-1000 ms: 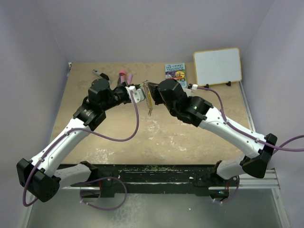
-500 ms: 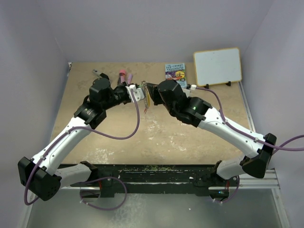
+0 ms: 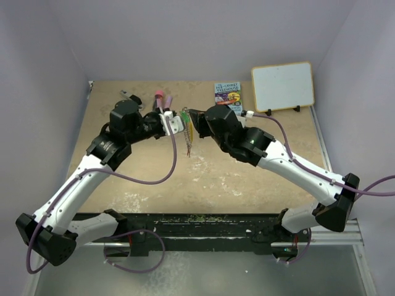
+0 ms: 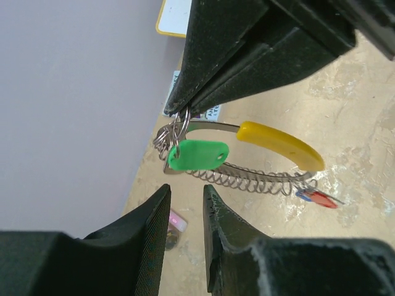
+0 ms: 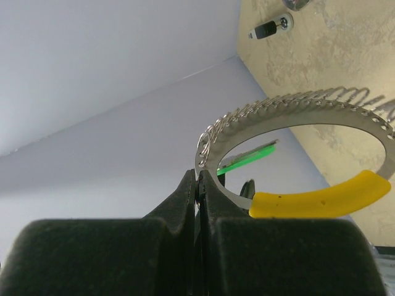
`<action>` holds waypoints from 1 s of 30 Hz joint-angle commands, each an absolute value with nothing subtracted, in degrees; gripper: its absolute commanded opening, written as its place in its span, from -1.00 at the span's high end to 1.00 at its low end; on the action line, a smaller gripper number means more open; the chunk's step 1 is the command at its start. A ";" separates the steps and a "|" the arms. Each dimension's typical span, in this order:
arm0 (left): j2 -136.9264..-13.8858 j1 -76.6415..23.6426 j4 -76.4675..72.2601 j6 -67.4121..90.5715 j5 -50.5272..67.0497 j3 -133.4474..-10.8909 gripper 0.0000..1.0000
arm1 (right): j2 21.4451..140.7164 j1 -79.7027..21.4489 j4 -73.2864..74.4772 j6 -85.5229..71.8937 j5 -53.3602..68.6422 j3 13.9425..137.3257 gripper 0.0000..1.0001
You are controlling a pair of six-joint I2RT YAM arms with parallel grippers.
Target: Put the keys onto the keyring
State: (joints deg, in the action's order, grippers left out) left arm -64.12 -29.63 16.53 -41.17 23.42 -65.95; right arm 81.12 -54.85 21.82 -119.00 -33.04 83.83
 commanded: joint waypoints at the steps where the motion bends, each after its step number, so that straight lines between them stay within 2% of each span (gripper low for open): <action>1: -59.31 -29.17 17.92 -43.54 26.83 -68.35 0.37 | 77.54 -54.69 22.76 -125.19 -33.74 84.20 1.00; 8: -57.60 -29.18 5.02 -47.95 30.64 -60.66 0.34 | 77.43 -54.58 26.39 -125.42 -33.96 85.08 1.00; 15: -63.35 -29.18 8.47 -49.76 34.17 -64.30 0.35 | 79.45 -54.58 28.73 -125.03 -34.15 86.44 1.00; 30: -64.86 -29.22 9.26 -49.10 37.48 -66.14 0.34 | 82.13 -54.58 32.58 -124.55 -39.02 89.81 1.00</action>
State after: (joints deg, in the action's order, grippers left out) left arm -65.08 -29.58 10.39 -50.06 34.72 -63.18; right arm 81.52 -54.74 31.46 -118.98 -34.94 86.52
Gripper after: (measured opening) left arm 0.327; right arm 0.004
